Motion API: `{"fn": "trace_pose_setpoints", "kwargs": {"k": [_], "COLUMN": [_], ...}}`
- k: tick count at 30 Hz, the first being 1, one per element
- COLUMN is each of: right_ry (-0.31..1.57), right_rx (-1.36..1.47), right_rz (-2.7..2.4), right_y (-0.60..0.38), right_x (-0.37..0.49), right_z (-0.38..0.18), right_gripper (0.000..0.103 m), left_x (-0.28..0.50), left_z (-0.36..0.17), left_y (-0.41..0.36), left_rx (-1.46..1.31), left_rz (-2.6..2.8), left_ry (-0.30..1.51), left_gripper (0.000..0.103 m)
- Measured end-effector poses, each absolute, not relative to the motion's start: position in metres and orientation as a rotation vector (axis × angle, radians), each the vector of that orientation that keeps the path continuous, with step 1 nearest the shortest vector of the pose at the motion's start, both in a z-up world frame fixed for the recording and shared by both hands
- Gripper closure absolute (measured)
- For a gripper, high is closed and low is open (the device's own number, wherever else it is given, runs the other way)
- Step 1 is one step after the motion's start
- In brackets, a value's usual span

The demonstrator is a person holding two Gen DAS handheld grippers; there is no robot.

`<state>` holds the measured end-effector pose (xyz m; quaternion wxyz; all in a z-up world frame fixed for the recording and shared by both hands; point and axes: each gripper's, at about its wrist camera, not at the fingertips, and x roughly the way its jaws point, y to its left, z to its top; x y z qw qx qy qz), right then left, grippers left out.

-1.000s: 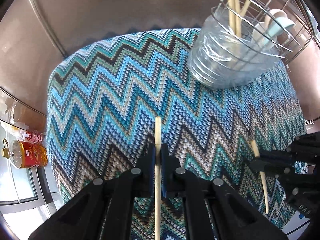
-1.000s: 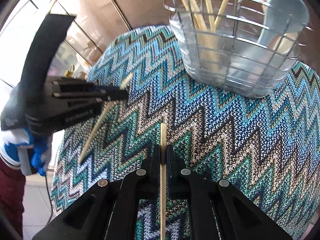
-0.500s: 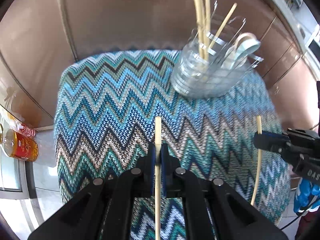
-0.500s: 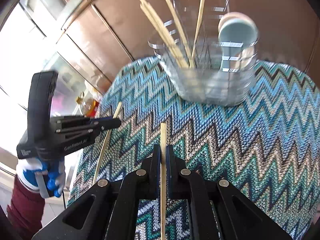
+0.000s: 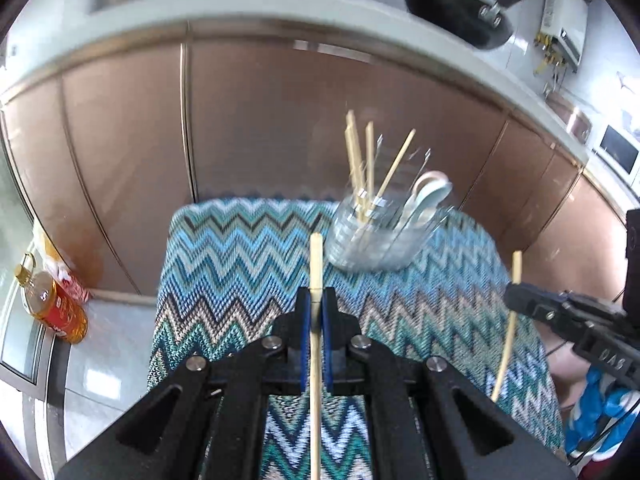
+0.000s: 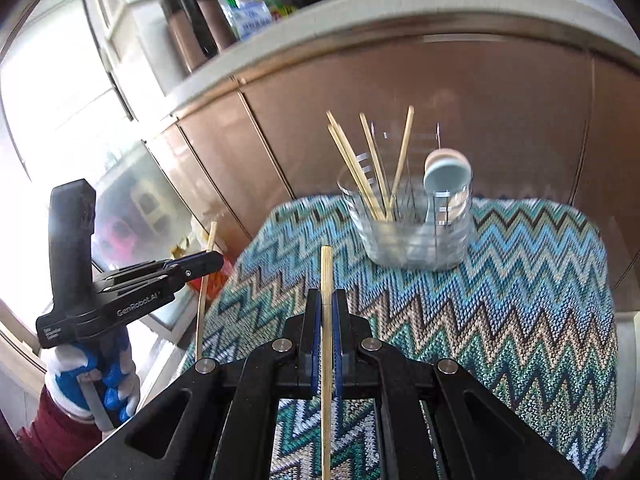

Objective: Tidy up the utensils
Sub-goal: 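Lift both held chopsticks up toward the holder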

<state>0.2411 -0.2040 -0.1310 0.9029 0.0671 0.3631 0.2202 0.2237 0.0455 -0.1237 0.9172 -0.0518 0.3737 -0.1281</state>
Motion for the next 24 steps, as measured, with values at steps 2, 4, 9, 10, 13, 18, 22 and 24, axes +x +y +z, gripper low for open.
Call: {"fn": "trace_pose_setpoints", "kwargs": {"k": [2, 4, 9, 10, 13, 18, 22, 24], "right_ry": [0.716, 0.687, 0.618, 0.605, 0.577, 0.502, 0.443, 0.419], "right_rx": [0.133, 0.118, 0.096, 0.098, 0.117, 0.11, 0.091, 0.086], "right_rz": [0.443, 0.424, 0.402, 0.403, 0.405, 0.397, 0.376, 0.367], "right_y": [-0.203, -0.199, -0.197, -0.198, -0.202, -0.204, -0.204, -0.205], "right_x": [0.23, 0.22, 0.197, 0.191, 0.18, 0.164, 0.149, 0.143], "right_z": [-0.124, -0.119, -0.11, -0.109, -0.109, -0.099, -0.089, -0.085], "right_gripper": [0.098, 0.098, 0.098, 0.098, 0.098, 0.098, 0.098, 0.098], "left_x": [0.211, 0.197, 0.166, 0.161, 0.142, 0.118, 0.106, 0.101], "left_z": [-0.111, -0.101, -0.082, -0.078, -0.067, -0.052, -0.043, -0.04], "left_y": [0.041, 0.036, 0.027, 0.026, 0.019, 0.012, 0.008, 0.007], "left_rx": [-0.091, -0.09, -0.075, -0.076, -0.053, -0.034, -0.033, -0.034], "left_rz": [-0.237, -0.22, -0.18, -0.175, -0.145, -0.125, -0.125, -0.125], "left_ry": [0.713, 0.66, 0.555, 0.539, 0.468, 0.396, 0.359, 0.344], "left_gripper": [0.099, 0.099, 0.099, 0.099, 0.098, 0.098, 0.098, 0.098]}}
